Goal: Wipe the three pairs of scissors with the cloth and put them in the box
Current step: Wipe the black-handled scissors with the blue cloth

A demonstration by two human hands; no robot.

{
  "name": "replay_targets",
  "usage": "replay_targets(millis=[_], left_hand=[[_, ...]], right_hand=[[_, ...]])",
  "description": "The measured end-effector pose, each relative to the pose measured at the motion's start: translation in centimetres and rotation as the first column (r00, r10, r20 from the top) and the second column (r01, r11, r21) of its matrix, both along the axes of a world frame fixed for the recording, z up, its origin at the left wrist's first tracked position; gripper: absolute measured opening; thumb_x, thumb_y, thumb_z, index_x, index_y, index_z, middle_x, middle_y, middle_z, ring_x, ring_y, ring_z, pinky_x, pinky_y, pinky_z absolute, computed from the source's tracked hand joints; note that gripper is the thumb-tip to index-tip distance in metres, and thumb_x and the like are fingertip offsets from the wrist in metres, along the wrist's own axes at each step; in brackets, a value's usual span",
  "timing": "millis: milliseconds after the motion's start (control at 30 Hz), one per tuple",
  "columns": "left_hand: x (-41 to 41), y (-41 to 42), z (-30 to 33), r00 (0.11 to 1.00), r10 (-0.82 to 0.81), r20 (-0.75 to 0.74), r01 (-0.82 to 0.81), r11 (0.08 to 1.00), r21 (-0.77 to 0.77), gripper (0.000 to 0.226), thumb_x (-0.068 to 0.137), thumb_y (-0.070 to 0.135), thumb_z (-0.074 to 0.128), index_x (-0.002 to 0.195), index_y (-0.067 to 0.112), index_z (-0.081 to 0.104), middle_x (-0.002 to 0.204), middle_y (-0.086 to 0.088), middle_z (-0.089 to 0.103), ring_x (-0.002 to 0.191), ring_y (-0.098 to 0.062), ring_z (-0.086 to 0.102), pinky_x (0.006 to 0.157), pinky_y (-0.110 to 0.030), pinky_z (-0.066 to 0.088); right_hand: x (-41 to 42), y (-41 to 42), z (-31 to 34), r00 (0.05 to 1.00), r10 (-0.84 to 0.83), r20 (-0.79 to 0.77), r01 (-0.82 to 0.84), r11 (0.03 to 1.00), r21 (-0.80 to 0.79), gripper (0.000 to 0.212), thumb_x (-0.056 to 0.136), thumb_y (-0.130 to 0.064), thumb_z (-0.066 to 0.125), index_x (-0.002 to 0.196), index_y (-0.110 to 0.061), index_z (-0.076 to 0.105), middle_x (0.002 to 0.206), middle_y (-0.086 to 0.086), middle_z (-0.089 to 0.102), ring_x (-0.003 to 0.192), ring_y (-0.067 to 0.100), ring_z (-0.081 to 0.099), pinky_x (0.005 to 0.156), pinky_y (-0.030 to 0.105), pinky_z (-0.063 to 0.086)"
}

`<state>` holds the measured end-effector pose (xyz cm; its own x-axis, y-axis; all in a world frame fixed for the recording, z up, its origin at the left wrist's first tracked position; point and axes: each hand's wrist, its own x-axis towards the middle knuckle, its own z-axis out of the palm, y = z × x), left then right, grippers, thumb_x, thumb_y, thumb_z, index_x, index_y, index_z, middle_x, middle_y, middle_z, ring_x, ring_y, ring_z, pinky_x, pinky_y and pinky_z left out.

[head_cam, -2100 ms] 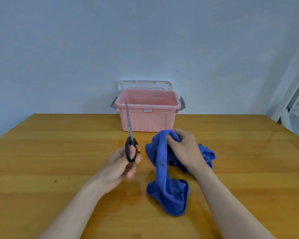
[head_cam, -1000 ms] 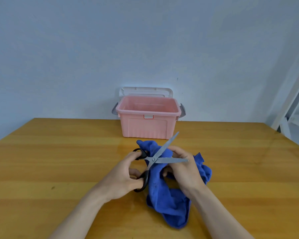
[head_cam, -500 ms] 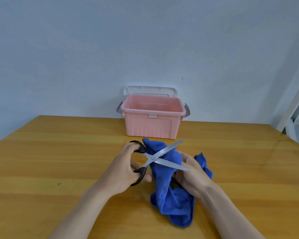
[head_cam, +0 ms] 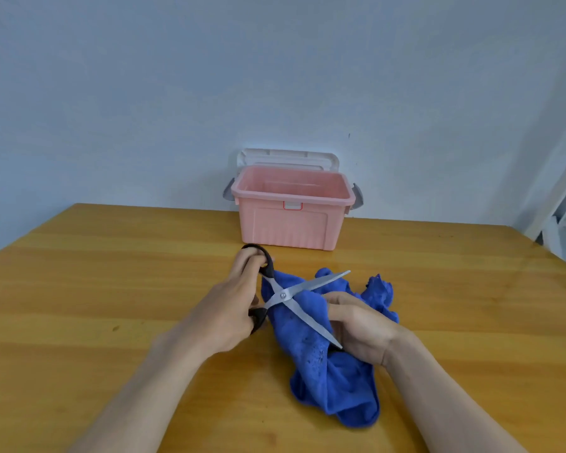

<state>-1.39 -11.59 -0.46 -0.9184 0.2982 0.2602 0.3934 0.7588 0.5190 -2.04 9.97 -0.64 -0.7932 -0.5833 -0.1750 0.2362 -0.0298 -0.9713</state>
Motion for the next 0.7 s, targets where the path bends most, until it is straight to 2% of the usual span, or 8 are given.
replay_targets(millis=[100, 200, 267, 333, 433, 533, 600, 700], left_hand=[[-0.1, -0.1, 0.3, 0.998, 0.005, -0.059, -0.006, 1.0, -0.005, 0.067, 0.079, -0.001, 0.07, 0.128, 0.026, 0.034, 0.133, 0.028, 0.016, 0.086, -0.017, 0.064, 0.062, -0.041, 0.053], [-0.2, -0.3, 0.5, 0.996, 0.034, -0.081, -0.033, 0.999, 0.02, 0.072, 0.076, -0.001, 0.072, 0.133, 0.026, 0.036, 0.137, 0.025, 0.02, 0.102, -0.01, 0.06, 0.065, -0.036, 0.055], [-0.3, -0.5, 0.4, 0.995, 0.055, -0.083, -0.056, 0.998, -0.002, 0.076, 0.075, -0.002, 0.072, 0.135, 0.026, 0.035, 0.141, 0.024, 0.019, 0.105, -0.012, 0.06, 0.064, -0.039, 0.055], [-0.3, -0.7, 0.4, 0.994, 0.06, -0.094, -0.067, 0.995, -0.069, 0.078, 0.075, 0.004, 0.073, 0.137, 0.027, 0.032, 0.146, 0.025, 0.014, 0.097, -0.022, 0.063, 0.061, -0.045, 0.054], [-0.3, -1.1, 0.6, 0.998, 0.036, -0.057, -0.044, 0.986, -0.161, 0.084, 0.082, 0.021, 0.072, 0.148, 0.031, 0.021, 0.152, 0.033, -0.001, 0.079, -0.021, 0.062, 0.058, -0.042, 0.053], [-0.1, -1.9, 1.1, 0.999, -0.031, -0.029, 0.027, 0.992, -0.125, 0.078, 0.091, 0.027, 0.064, 0.153, 0.039, 0.017, 0.15, 0.043, -0.008, 0.12, -0.006, 0.053, 0.083, -0.033, 0.054], [0.1, -2.2, 1.6, 0.992, -0.068, -0.108, 0.072, 0.997, 0.03, 0.056, 0.094, 0.023, 0.06, 0.144, 0.04, 0.041, 0.15, 0.042, 0.015, 0.126, 0.009, 0.043, 0.091, -0.019, 0.047], [0.3, -1.6, 1.5, 0.981, 0.064, -0.183, -0.025, 0.978, 0.207, 0.03, 0.097, 0.028, 0.054, 0.126, 0.031, 0.064, 0.126, 0.031, 0.054, 0.106, 0.011, 0.055, 0.081, -0.004, 0.038]], right_hand=[[0.1, -0.9, -0.4, 0.999, -0.032, -0.025, 0.033, 0.999, 0.035, 0.029, 0.096, 0.003, 0.048, 0.081, -0.007, 0.071, 0.072, 0.005, 0.069, 0.064, 0.013, 0.066, 0.058, 0.023, 0.051], [0.1, -1.6, -0.5, 0.989, -0.085, -0.12, 0.091, 0.995, 0.048, 0.026, 0.097, 0.004, 0.044, 0.097, -0.002, 0.069, 0.074, 0.003, 0.069, 0.065, 0.01, 0.064, 0.059, 0.021, 0.05], [0.1, -1.8, -0.8, 0.973, -0.128, -0.192, 0.145, 0.986, 0.078, 0.023, 0.095, 0.003, 0.046, 0.098, 0.003, 0.068, 0.077, 0.004, 0.066, 0.066, 0.01, 0.061, 0.06, 0.021, 0.049], [0.3, -1.9, -0.7, 0.946, -0.17, -0.275, 0.211, 0.97, 0.124, 0.022, 0.092, 0.004, 0.046, 0.086, 0.002, 0.067, 0.067, 0.0, 0.06, 0.058, 0.005, 0.053, 0.055, 0.019, 0.043], [0.4, -2.0, -0.6, 0.892, -0.185, -0.413, 0.287, 0.937, 0.199, 0.055, 0.091, 0.008, 0.046, 0.051, -0.028, 0.056, 0.049, -0.016, 0.043, 0.045, 0.001, 0.036, 0.049, 0.016, 0.033], [0.0, -1.9, -0.9, 0.841, -0.218, -0.495, 0.354, 0.914, 0.199, 0.055, 0.092, 0.008, 0.045, 0.051, -0.028, 0.05, 0.044, -0.018, 0.041, 0.042, 0.001, 0.035, 0.047, 0.015, 0.03], [-0.5, -1.5, -0.9, 0.842, -0.277, -0.463, 0.388, 0.907, 0.164, 0.033, 0.093, 0.007, 0.045, 0.068, -0.012, 0.058, 0.048, -0.018, 0.049, 0.047, -0.001, 0.044, 0.051, 0.016, 0.036], [-0.8, -0.8, -1.0, 0.884, -0.289, -0.367, 0.369, 0.914, 0.17, 0.021, 0.094, 0.004, 0.045, 0.094, 0.002, 0.066, 0.064, -0.008, 0.062, 0.063, 0.006, 0.056, 0.058, 0.017, 0.045]])
